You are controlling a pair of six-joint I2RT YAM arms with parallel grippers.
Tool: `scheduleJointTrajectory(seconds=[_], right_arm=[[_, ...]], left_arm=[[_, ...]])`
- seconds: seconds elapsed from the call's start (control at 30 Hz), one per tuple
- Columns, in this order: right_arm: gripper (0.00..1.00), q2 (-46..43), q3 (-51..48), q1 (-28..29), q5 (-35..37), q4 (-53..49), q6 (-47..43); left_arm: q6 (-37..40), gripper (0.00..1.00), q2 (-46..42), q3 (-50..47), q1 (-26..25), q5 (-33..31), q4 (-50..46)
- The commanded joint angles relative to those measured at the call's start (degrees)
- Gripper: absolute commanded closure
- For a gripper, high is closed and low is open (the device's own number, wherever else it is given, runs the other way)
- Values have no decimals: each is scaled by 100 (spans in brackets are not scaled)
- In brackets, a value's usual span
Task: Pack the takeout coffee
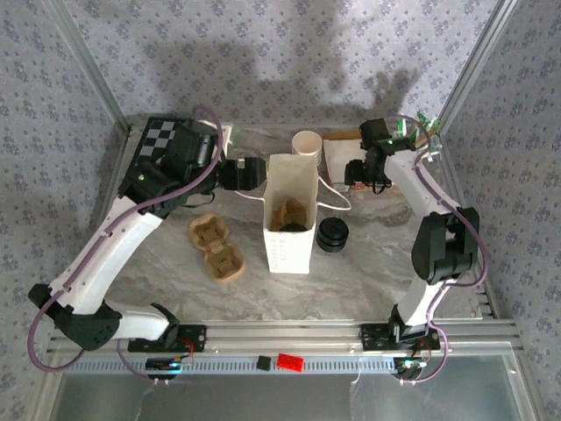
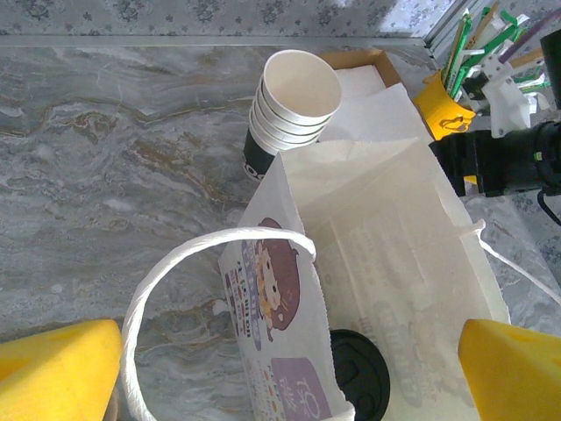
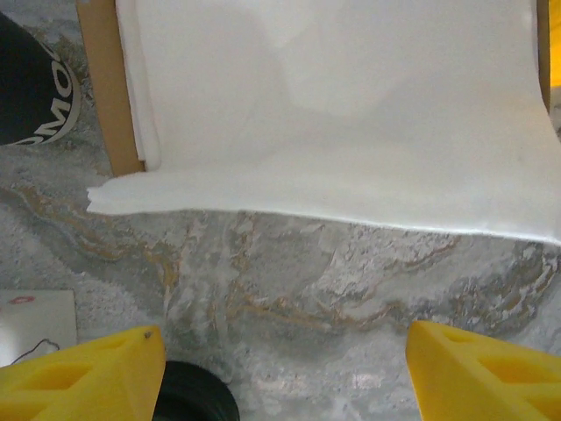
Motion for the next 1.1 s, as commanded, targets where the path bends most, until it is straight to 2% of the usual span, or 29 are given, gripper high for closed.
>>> scheduleJointTrajectory(seconds=[0.0, 0.13, 0.3, 0.7, 0.9, 1.07], right_arm=[[29, 234, 417, 24, 171, -214, -466], [29, 527, 674, -71, -15, -360, -536], [26, 721, 800, 4, -531, -306, -1623], [25, 1352, 1312, 42, -693, -406, -3542], [29, 1648, 1621, 7, -740, -528, -3612], [34, 1821, 1729, 19, -469, -490, -3602]], left_arm=[[162, 1, 73, 226, -30, -72, 8], [207, 0, 126, 238, -25, -139, 3], [260, 1, 173, 271, -21, -151, -18], [282, 0, 105, 266, 52, -221, -128], [269, 1, 43, 234, 91, -259, -157], [269, 0, 42, 236, 102, -272, -175]])
